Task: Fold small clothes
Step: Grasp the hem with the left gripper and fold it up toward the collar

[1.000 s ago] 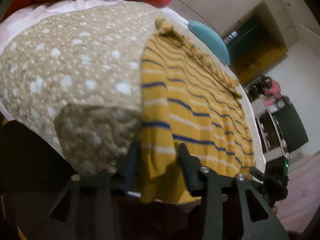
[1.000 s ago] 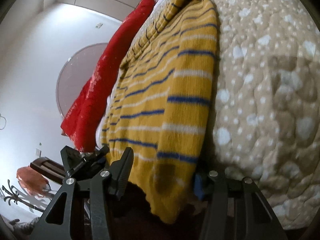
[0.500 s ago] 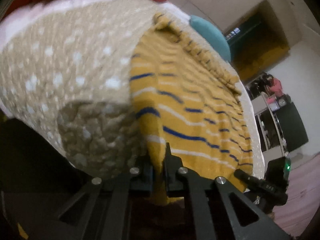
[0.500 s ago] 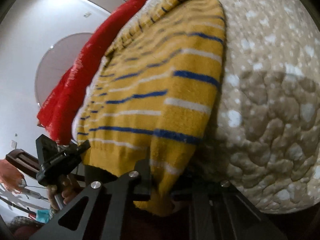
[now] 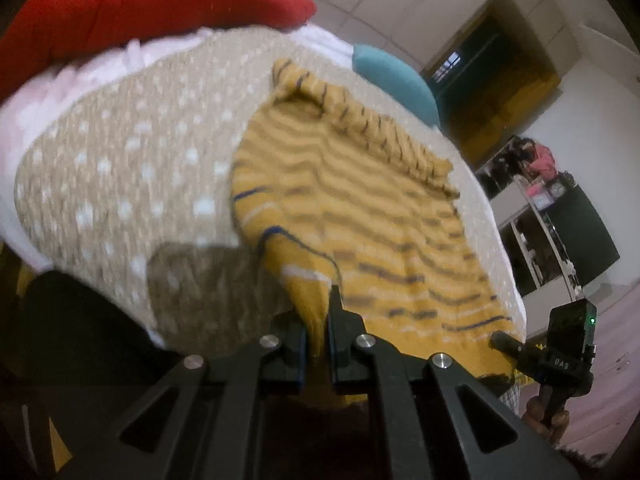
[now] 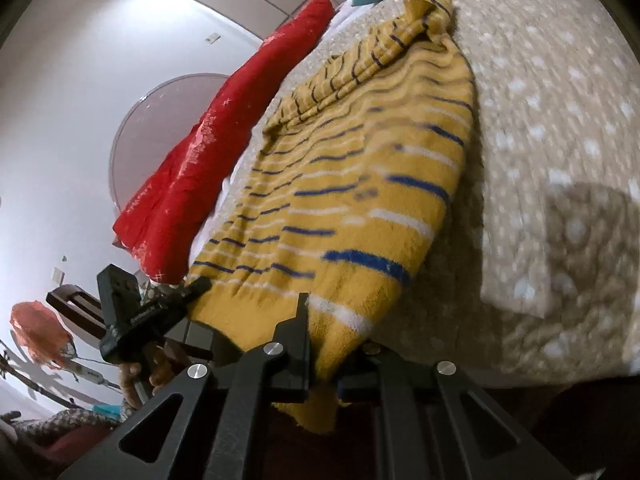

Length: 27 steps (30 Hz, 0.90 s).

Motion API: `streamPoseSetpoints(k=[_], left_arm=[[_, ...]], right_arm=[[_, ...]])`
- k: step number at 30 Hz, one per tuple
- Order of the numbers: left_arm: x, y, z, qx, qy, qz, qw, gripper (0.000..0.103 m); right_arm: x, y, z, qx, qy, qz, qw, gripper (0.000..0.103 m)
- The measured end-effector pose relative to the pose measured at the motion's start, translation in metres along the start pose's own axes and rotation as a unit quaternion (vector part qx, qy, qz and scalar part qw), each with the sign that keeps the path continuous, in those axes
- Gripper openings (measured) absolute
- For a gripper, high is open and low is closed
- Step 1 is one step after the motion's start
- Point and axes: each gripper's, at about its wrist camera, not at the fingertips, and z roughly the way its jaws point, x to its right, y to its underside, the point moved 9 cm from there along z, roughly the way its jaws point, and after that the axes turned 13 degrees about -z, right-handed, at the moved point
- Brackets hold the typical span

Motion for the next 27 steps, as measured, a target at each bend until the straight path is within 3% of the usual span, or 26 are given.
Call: streamPoseSetpoints(k=[4, 6, 10, 15, 20, 25, 27], left_arm=[[0.019, -0.041, 0.006, 0.017, 0.015, 0.004, 0.9997, 0.007], [0.034, -0.067, 0.015, 0.028, 0.013, 0.016, 0.9994, 0.007], [0.063, -0.125, 0.047, 0.036, 0.003, 0.034, 0.9987, 0.008], [0.084, -0.196, 0.107, 0.029, -0.031, 0.038, 0.9983, 0.008], [0.084, -0.238, 0.168, 0.004, -0.062, 0.024, 0.9978, 0.008], [0.078, -0.259, 0.21, -0.033, -0.058, -0.004, 0.9978, 0.009], [0.073, -0.269, 0.222, -0.052, -0.041, -0.038, 0.9971, 0.011]], right_arm=[[-0.007, -0.04, -0.004, 0.017, -0.001, -0.027, 1.0, 0.01], [-0.009, -0.079, -0.002, 0.038, 0.005, -0.047, 0.998, 0.01], [-0.002, -0.149, -0.001, 0.072, 0.039, -0.083, 0.993, 0.01], [0.028, -0.219, 0.02, 0.077, 0.069, -0.083, 0.991, 0.01], [0.081, -0.268, 0.056, 0.054, 0.099, -0.046, 0.993, 0.01], [0.14, -0.294, 0.09, 0.036, 0.075, 0.041, 0.996, 0.013], [0.163, -0.303, 0.099, 0.043, 0.052, 0.098, 0.993, 0.029]])
